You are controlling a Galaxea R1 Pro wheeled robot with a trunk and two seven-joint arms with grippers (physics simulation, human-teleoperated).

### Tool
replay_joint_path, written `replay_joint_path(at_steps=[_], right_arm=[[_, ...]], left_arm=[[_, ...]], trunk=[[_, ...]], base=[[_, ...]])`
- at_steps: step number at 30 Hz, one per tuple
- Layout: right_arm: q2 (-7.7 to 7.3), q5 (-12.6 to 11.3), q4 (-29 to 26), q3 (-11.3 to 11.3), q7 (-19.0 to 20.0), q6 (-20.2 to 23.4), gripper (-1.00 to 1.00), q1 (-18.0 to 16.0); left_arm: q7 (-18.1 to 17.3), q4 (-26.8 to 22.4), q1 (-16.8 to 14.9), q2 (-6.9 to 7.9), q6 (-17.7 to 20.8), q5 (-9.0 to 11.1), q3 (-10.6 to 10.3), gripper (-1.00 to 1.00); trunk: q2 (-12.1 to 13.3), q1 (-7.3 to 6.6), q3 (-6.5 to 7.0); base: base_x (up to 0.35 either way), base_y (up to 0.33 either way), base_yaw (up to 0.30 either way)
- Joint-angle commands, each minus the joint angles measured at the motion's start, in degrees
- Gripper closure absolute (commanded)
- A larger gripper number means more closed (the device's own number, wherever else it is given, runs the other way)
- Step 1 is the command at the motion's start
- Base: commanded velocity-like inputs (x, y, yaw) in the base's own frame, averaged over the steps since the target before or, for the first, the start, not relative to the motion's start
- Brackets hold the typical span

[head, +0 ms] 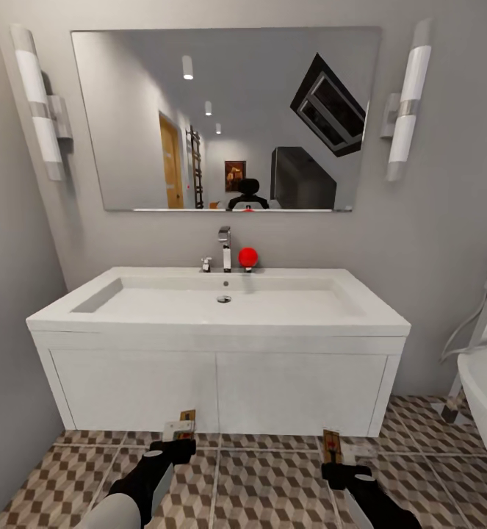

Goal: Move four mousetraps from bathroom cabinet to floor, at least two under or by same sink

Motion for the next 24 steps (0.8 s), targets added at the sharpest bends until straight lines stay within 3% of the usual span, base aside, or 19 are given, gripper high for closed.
replay_joint_path(at_steps=[1,10,14,24], right_arm=[[-0.03,-0.8,0.8,0.2,-0.1,0.2,1.0,0.0],[-0.09,-1.0,11.6,0.2,0.0,-1.3,1.0,0.0],[-0.07,-0.9,16.2,0.2,0.1,-4.7,1.0,0.0],[-0.05,-0.6,17.5,0.2,0.1,-6.1,1.0,0.0]], left_arm=[[0.1,0.0,0.0,-0.05,0.3,-0.3,0.2,1.0],[0.0,1.5,0.0,-0.05,0.7,2.1,0.1,1.0],[0.1,4.2,0.0,0.01,0.7,2.4,0.0,1.0],[0.1,6.2,0.0,0.1,0.5,2.5,0.0,1.0]], trunk=[[0.0,-0.01,-0.06],[0.0,-0.01,-0.06],[0.0,-0.01,-0.06],[0.0,-0.01,-0.06]], base=[[0.0,0.0,0.0],[0.0,0.0,0.0],[0.0,0.0,0.0],[-0.011,0.0,0.0]])
